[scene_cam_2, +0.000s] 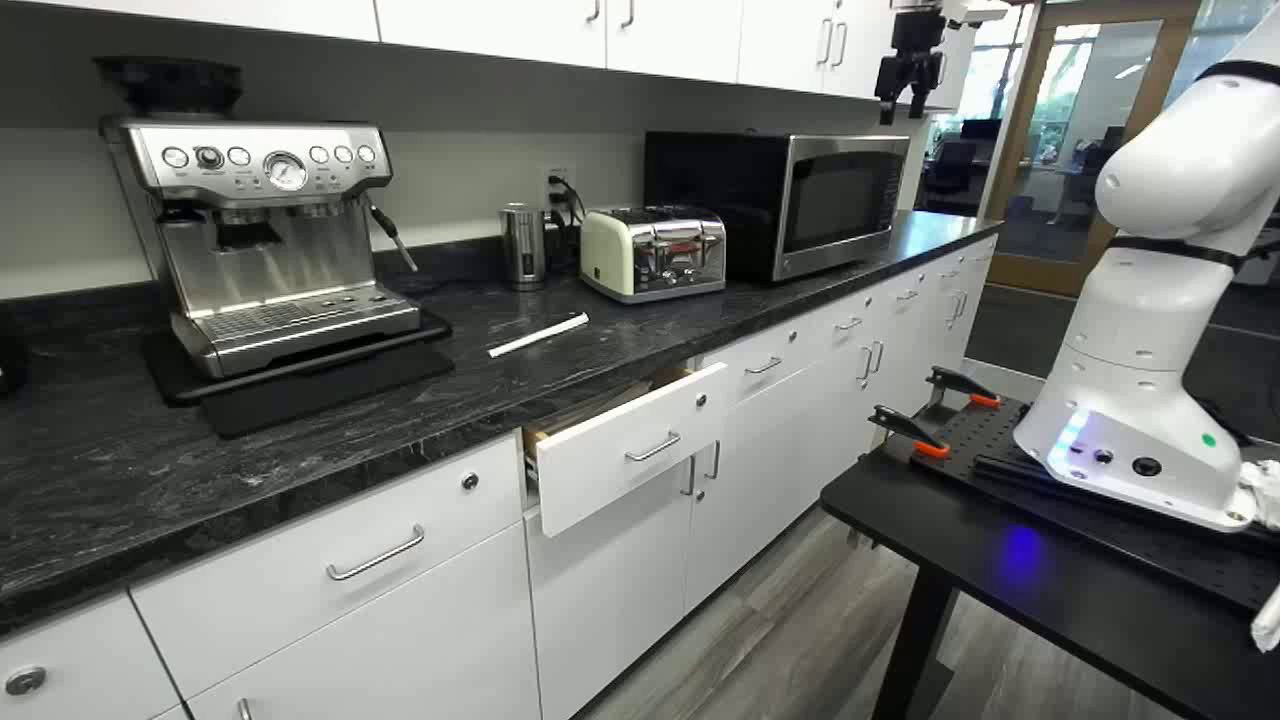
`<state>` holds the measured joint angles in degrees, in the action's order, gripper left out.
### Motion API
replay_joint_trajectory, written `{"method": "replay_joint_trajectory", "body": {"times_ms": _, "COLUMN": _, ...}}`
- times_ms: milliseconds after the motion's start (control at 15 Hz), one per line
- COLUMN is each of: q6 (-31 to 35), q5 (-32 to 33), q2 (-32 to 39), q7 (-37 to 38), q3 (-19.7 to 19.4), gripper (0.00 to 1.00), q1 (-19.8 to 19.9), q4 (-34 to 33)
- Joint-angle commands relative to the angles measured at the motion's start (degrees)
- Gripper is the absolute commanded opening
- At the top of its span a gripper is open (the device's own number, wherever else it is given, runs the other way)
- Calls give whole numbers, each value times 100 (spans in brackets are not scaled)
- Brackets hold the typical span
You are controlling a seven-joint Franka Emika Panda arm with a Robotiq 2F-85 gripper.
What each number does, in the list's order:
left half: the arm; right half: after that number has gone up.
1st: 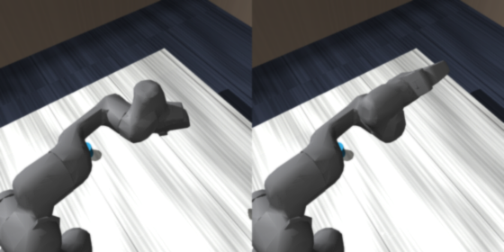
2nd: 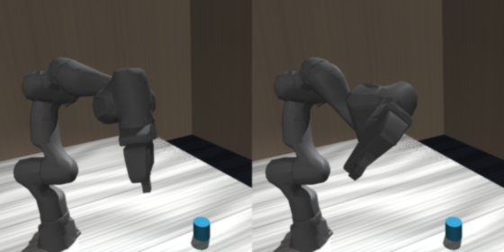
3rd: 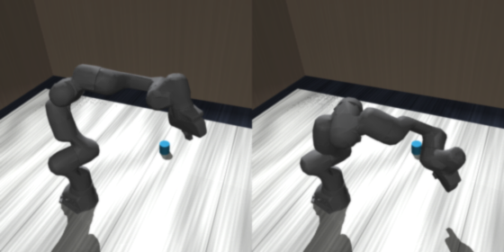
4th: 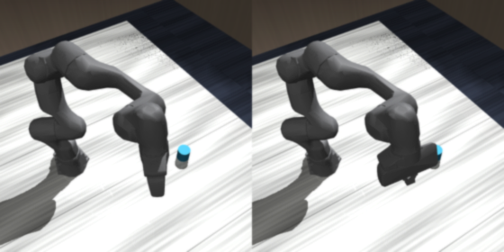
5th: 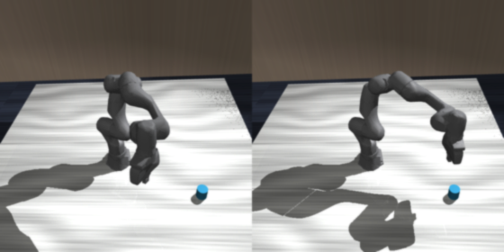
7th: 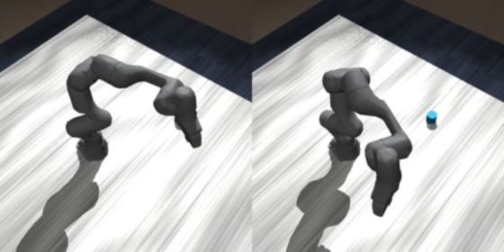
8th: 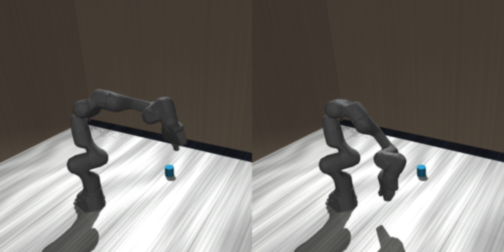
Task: Pull open the sixth drawer from the right
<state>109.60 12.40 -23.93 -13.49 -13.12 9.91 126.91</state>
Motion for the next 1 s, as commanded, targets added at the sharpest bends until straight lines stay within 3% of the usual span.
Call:
{"method": "replay_joint_trajectory", "body": {"times_ms": 0, "q6": -19, "q5": -9, "q2": 6, "q7": -8, "q3": -3, "gripper": 100, "q1": 18, "q4": -18}}
{"method": "replay_joint_trajectory", "body": {"times_ms": 667, "q6": -19, "q5": -9, "q2": 7, "q7": -8, "q3": -10, "gripper": 100, "q1": 22, "q4": -19}}
{"method": "replay_joint_trajectory", "body": {"times_ms": 933, "q6": 120, "q5": 249, "q2": -369, "q7": 205, "q3": 464, "gripper": 100, "q1": -149, "q4": 415}}
